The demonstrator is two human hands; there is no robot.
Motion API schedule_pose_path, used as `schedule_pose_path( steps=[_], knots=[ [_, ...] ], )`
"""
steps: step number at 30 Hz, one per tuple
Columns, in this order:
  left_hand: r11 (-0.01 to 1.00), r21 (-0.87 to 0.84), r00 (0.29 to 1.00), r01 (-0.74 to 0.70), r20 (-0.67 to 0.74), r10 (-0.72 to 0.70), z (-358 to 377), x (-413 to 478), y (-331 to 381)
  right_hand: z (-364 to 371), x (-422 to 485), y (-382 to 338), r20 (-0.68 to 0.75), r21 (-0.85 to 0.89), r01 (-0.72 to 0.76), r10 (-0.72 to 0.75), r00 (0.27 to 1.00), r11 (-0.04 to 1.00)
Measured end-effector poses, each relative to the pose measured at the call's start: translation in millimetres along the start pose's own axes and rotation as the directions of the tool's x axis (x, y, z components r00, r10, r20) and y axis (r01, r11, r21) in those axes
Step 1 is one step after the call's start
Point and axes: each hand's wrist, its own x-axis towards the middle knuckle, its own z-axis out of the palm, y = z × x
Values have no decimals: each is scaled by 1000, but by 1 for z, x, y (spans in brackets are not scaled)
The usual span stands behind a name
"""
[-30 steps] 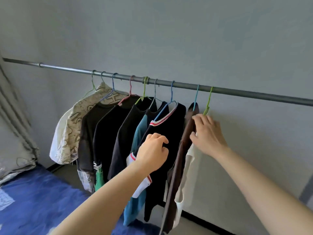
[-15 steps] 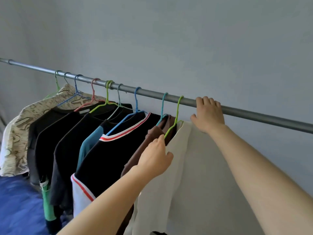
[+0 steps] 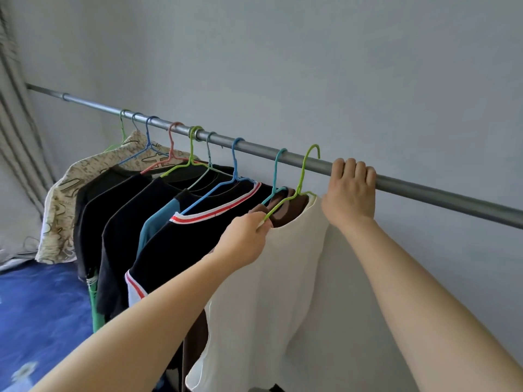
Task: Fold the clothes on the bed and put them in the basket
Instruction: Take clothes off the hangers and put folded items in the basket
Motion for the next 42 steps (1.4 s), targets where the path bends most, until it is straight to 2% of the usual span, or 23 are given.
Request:
schedule_pose_path(
  steps=[4, 6, 8, 10, 13, 17, 19, 23, 25, 29, 34, 37, 42],
  knots=[
    [998, -69, 999, -11, -34, 9, -20, -11, 0, -1, 0, 1, 5, 58, 3, -3, 1000, 998],
    [995, -104, 1000, -6, -19, 4, -31, -24, -6, -1, -4, -1, -44, 188, -19, 28, 999, 982],
    [993, -118, 1000, -16, -2, 16, -44, -41, -18, -6, -12, -13, -119, 397, -7, 59, 991, 918],
    [991, -134, 1000, -25, 14, 27, -57, -57, -33, -15, -29, -33, -189, 593, 80, 42, 981, 801],
    [988, -149, 998, -37, 52, 45, -76, -82, -60, -35, -61, -76, -153, 765, 216, -154, 976, 607],
    [983, -183, 989, -11, 144, 38, -113, -125, -101, -81, -90, -124, 1, 948, 134, -424, 906, 289],
    [982, -188, 982, 11, 188, 25, -138, -148, -120, -106, -98, -149, 10, 974, 100, -475, 880, 205],
    [964, -234, 976, 124, 205, -76, -207, -195, -159, -152, -111, -220, -6, 946, 159, -473, 881, 284],
    [948, -257, 978, 190, 140, -158, -249, -223, -185, -181, -116, -268, -34, 947, 180, -475, 879, 266],
    [958, -149, 954, 245, -139, -266, -322, -281, -227, -239, -125, -356, -130, 943, 255, -471, 873, 211],
    [963, 63, 910, 260, -349, -223, -419, -373, -278, -323, -138, -465, -186, 948, 281, -452, 872, 151],
    [949, 130, 836, 287, -518, -182, -479, -436, -309, -363, -138, -520, -180, 969, 234, -411, 894, 84],
    [911, 234, 708, 339, -701, -83, -546, -505, -330, -391, -135, -594, -86, 996, 78, -397, 914, -38]
  ],
)
